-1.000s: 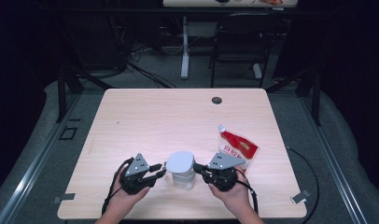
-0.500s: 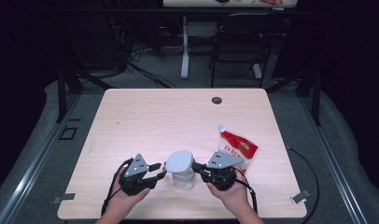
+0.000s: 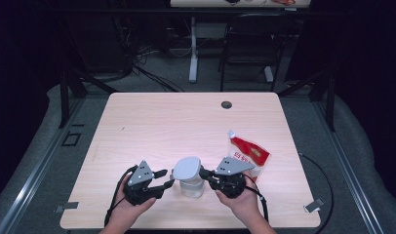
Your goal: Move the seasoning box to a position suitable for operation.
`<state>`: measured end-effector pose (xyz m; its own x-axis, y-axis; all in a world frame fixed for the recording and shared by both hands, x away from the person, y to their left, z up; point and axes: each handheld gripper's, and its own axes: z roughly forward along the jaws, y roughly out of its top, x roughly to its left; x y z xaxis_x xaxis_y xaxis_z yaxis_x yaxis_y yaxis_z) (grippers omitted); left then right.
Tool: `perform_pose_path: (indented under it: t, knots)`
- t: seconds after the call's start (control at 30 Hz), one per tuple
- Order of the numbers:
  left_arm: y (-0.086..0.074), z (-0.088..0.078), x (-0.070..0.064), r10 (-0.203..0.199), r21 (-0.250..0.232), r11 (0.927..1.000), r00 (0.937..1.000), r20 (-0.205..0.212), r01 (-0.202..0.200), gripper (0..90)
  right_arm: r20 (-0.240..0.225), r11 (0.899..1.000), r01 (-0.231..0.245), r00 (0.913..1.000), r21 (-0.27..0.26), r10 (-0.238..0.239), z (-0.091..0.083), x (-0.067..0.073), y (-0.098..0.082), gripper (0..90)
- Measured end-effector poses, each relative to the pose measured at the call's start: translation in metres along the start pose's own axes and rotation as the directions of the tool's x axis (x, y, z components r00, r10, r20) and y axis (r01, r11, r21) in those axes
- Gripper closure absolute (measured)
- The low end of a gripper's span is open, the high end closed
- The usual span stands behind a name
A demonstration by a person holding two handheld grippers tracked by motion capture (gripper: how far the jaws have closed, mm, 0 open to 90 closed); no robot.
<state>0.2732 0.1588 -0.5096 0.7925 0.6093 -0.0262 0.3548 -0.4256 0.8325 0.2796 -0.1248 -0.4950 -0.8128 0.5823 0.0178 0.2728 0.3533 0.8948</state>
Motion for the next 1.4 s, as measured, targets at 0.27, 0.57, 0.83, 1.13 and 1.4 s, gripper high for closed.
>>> perform_pose_path:
  t: [0.27,0.57,0.83,1.13,1.4]
  knots:
    - [0.001,-0.001,-0.007,0.005,-0.028,0.9996,1.0000,0.006,-0.005,48.1,-0.008,1.000,0.006,1.0000,-0.010,-0.006,0.001,0.001,0.002,88.6]
    - [0.005,0.003,-0.015,0.019,-0.037,0.9991,0.9998,0.004,-0.019,47.7,-0.013,1.000,0.006,0.9999,-0.012,-0.007,0.002,0.002,0.004,88.4]
    - [0.007,0.010,-0.020,0.030,-0.036,0.9989,0.9994,-0.019,-0.031,47.6,-0.012,1.000,0.007,0.9999,-0.016,-0.007,0.002,0.003,0.004,88.1]
    - [0.008,0.011,-0.021,0.026,-0.037,0.9989,0.9985,-0.048,-0.028,48.4,-0.015,1.000,0.010,0.9998,-0.020,-0.010,0.002,0.003,0.005,87.6]
    - [0.007,0.007,-0.019,0.027,-0.046,0.9985,0.9978,-0.060,-0.030,50.3,-0.009,1.000,0.005,0.9999,-0.010,-0.005,0.002,0.002,0.001,86.3]
